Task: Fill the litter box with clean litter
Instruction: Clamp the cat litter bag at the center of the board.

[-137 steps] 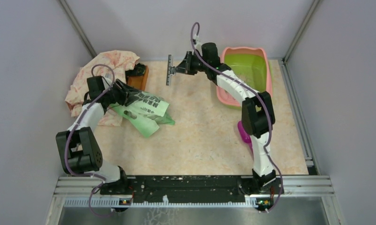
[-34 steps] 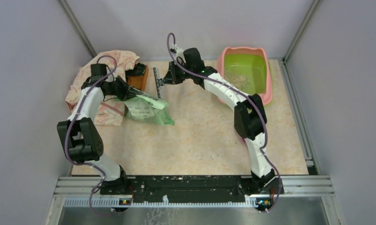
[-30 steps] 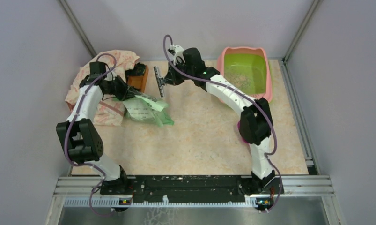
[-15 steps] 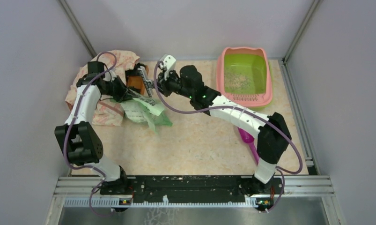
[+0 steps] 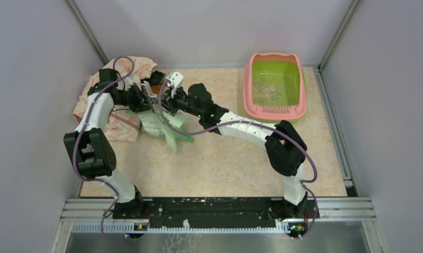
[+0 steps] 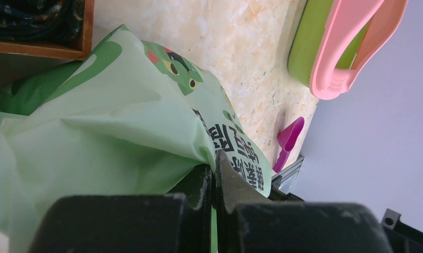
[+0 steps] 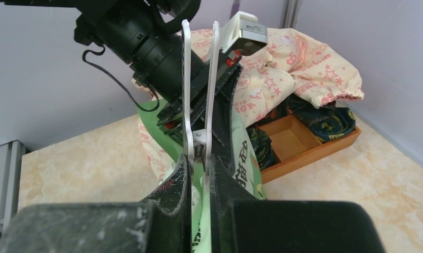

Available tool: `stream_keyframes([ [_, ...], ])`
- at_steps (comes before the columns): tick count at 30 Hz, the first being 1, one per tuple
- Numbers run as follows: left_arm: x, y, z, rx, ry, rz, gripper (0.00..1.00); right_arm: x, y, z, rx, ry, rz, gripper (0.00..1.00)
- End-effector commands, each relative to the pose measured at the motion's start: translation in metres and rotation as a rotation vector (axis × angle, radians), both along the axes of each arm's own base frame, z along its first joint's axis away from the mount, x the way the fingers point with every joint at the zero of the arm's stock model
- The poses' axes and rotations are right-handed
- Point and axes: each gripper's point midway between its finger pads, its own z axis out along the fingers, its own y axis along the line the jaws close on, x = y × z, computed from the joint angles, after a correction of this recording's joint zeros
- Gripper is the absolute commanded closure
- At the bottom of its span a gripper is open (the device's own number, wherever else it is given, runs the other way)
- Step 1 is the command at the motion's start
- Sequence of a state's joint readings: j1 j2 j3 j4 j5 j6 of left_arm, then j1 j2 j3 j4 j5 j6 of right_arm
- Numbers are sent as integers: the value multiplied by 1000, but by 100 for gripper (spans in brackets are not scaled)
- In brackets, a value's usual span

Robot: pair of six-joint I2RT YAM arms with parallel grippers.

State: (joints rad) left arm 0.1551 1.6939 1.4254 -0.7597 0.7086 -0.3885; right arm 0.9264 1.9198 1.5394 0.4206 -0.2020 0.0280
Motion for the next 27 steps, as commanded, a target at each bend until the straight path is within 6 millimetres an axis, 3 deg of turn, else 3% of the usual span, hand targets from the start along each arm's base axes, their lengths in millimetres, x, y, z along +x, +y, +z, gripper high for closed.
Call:
stream_keyframes([
  [1,14,-7,30,-63,-130,-73,100,-13,14,51,105,-99,9,100],
  [14,11,-10,45,-86,-142,-88,99,-3,2,53,61,-233,-142,100],
  [27,13,-10,56,-92,-154,-89,99,-4,13,37,19,-228,-105,100],
])
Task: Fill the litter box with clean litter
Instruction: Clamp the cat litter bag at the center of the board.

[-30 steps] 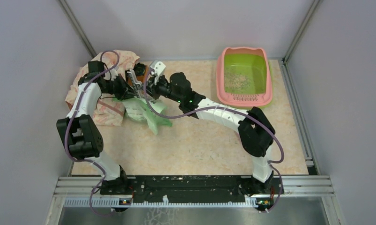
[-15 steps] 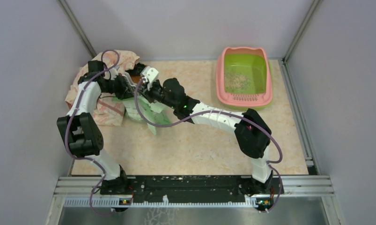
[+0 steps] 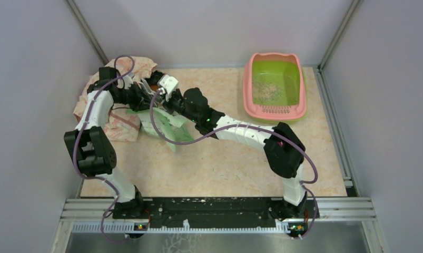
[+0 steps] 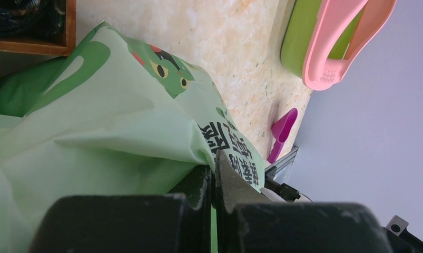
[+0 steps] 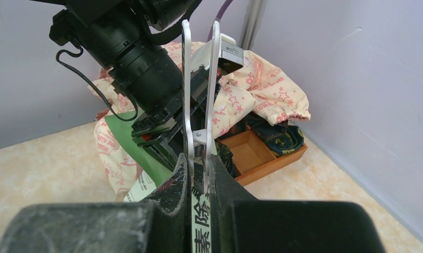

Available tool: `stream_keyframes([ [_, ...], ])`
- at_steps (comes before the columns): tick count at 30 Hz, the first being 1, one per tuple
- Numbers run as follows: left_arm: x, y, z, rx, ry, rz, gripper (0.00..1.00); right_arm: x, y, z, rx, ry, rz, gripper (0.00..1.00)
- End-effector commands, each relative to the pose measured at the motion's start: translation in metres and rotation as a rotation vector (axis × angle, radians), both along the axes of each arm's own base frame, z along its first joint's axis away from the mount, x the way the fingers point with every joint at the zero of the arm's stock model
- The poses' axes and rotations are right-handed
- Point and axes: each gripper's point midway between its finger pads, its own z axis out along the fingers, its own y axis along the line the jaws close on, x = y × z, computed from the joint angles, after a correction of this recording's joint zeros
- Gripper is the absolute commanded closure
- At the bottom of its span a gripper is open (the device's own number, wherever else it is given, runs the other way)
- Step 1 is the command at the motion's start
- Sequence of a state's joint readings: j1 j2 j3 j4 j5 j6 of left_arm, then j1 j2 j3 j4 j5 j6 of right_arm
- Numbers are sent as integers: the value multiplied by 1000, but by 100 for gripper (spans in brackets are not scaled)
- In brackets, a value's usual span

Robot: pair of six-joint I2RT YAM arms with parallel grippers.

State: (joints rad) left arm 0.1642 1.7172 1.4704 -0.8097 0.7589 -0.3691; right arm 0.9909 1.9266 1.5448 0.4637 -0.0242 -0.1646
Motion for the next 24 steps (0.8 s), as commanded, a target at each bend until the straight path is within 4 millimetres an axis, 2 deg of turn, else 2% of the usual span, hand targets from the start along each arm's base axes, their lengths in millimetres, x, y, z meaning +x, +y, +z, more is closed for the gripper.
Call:
stream_keyframes([
  [1,14,-8,49,-56,-165,-57,99,-6,9,24,63,-44,31,100],
  [11,14,-7,49,-57,-161,-53,100,-9,14,4,44,6,54,100],
  [18,14,-8,51,-60,-165,-53,100,-10,14,-21,-3,27,22,100],
  [24,15,-9,53,-69,-168,-56,100,-21,14,-33,-23,57,60,100],
])
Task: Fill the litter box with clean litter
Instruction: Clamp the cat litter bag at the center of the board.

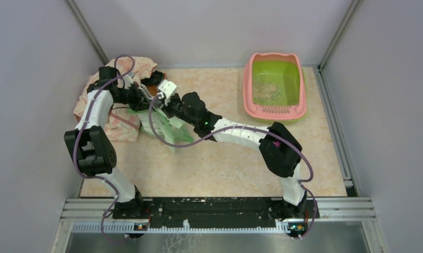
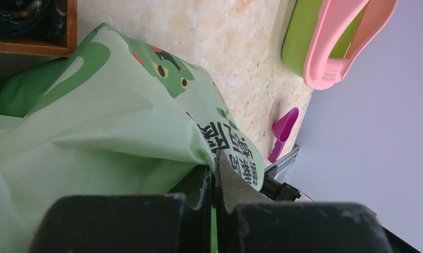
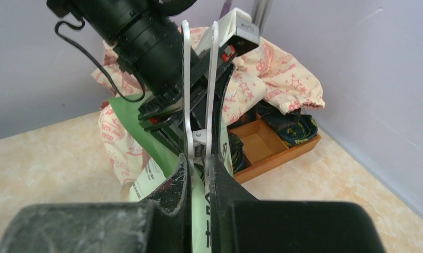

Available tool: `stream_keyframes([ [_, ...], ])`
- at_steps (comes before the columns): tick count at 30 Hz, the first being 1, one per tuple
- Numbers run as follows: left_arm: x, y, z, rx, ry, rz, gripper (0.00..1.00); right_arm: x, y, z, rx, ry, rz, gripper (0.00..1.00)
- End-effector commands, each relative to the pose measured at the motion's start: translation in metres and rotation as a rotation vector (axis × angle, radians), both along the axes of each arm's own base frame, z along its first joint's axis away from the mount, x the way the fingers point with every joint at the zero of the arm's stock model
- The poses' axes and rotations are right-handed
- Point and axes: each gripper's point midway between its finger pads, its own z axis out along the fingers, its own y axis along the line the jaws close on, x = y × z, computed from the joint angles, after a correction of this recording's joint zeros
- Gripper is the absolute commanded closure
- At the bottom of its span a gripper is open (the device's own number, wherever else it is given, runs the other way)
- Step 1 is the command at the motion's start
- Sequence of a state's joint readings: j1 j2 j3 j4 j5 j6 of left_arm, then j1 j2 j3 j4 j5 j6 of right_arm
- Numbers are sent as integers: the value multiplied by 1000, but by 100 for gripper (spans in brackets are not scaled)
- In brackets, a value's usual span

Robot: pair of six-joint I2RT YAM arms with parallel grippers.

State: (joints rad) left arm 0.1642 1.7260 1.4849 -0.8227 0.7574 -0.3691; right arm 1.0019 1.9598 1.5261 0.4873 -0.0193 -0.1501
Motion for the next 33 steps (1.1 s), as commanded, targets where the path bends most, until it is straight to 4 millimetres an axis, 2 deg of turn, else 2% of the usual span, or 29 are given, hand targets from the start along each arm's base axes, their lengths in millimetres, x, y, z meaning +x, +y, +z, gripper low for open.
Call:
stream_keyframes([
  [1,14,-9,52,-69,-173,-55,100,-22,5,-8,8,34,67,100],
  [6,13,-10,52,-76,-171,-59,100,-29,4,-13,24,69,90,100],
  [10,12,-10,56,-79,-181,-60,100,-14,3,-22,-21,81,12,100],
  [12,11,-10,57,-81,-181,-62,100,-4,3,-33,-76,91,-35,100],
  [16,9,-11,60,-87,-185,-65,100,4,-2,-44,-155,87,-82,100],
  [27,8,-10,74,-89,-204,-60,100,-1,-21,-65,-396,110,-75,100],
  [33,7,-10,79,-90,-209,-55,100,-5,-26,-63,-496,168,-19,100],
])
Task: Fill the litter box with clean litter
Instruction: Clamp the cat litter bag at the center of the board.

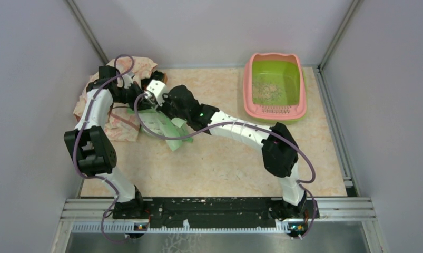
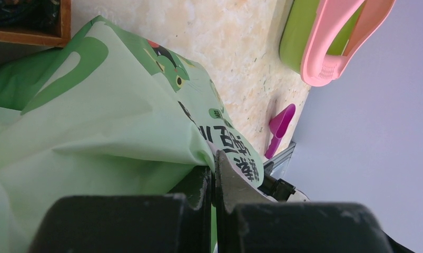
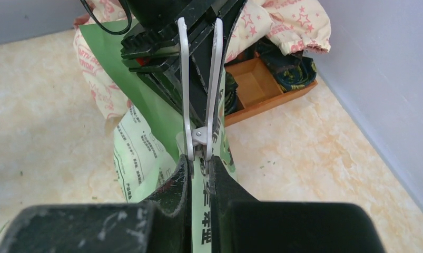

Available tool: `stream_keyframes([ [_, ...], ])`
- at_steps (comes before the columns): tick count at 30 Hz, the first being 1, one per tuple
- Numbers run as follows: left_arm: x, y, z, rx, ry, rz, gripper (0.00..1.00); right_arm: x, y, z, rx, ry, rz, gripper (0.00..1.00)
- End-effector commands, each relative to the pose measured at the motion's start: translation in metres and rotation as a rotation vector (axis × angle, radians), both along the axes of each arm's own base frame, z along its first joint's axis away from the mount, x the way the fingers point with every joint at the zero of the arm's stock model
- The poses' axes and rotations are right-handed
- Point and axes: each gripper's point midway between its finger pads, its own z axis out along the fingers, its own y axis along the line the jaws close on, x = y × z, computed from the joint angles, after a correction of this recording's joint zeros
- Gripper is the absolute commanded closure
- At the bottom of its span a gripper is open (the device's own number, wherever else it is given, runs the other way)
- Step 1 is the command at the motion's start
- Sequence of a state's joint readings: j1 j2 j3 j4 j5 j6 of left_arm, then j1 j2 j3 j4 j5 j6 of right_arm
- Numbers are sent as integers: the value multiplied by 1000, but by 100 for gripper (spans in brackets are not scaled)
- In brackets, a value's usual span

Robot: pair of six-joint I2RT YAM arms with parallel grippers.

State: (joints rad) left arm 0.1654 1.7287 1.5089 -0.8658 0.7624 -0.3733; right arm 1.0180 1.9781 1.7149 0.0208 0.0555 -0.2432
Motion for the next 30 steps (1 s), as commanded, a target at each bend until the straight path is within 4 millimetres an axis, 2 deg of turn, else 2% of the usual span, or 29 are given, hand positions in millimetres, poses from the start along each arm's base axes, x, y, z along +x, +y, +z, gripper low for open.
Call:
stream_keyframes([
  [1,10,-9,75,-82,-235,-54,100,-6,-17,-42,-241,130,29,100],
  [7,8,-9,79,-86,-241,-53,100,-6,-23,-40,-352,174,48,100],
  [9,8,-9,79,-87,-243,-53,100,-3,-24,-32,-378,181,46,100],
  [11,7,-10,80,-89,-244,-56,100,-1,-31,-36,-427,192,27,100],
  [12,7,-10,80,-89,-246,-56,100,0,-31,-28,-428,185,20,100],
  [16,7,-10,81,-84,-250,-56,100,2,-37,-22,-450,183,-1,100],
  [23,7,-10,84,-91,-258,-57,100,2,-50,-30,-516,196,-32,100],
  [28,7,-11,89,-99,-267,-55,100,2,-46,-19,-476,184,-21,100],
  [29,7,-11,89,-99,-267,-54,100,2,-43,-15,-457,183,-22,98],
  [30,7,-12,90,-100,-268,-54,100,2,-41,-13,-437,185,-17,77],
])
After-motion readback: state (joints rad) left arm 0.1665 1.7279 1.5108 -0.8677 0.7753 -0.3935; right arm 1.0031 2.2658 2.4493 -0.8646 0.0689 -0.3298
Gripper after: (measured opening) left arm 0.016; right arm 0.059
